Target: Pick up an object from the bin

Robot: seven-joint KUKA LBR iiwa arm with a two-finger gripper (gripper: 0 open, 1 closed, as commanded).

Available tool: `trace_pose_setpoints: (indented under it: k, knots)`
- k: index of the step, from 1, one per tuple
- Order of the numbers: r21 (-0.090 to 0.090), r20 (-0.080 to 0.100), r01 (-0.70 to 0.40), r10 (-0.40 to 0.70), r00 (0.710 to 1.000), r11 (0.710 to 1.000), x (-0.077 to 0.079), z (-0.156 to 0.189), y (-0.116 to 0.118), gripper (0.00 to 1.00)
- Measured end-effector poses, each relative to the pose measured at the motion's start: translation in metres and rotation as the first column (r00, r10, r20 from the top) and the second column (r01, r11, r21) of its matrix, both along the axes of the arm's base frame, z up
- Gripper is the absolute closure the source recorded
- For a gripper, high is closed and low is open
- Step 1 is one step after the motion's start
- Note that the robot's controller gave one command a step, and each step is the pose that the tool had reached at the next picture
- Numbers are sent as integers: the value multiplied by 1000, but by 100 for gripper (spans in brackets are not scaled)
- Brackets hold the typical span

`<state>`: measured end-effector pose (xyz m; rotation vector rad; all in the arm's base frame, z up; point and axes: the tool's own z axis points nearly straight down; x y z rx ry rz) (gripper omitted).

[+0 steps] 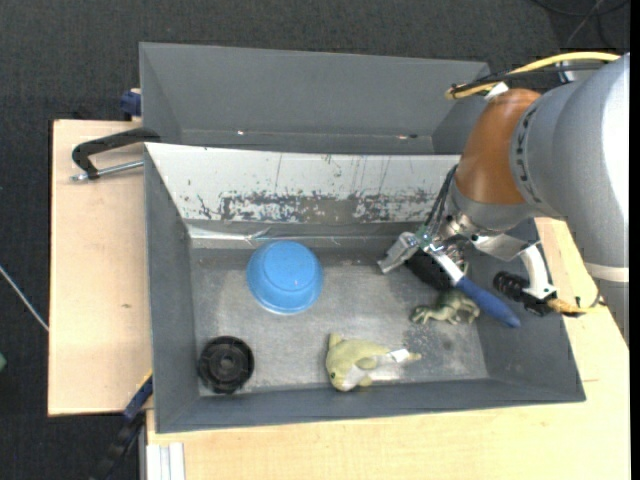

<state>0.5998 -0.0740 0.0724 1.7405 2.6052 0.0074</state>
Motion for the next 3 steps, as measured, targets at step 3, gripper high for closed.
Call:
trace_pose_setpoints:
  k: [3]
  knots:
    - [0,-6,-5,5,1000,1000,3,57,0,100]
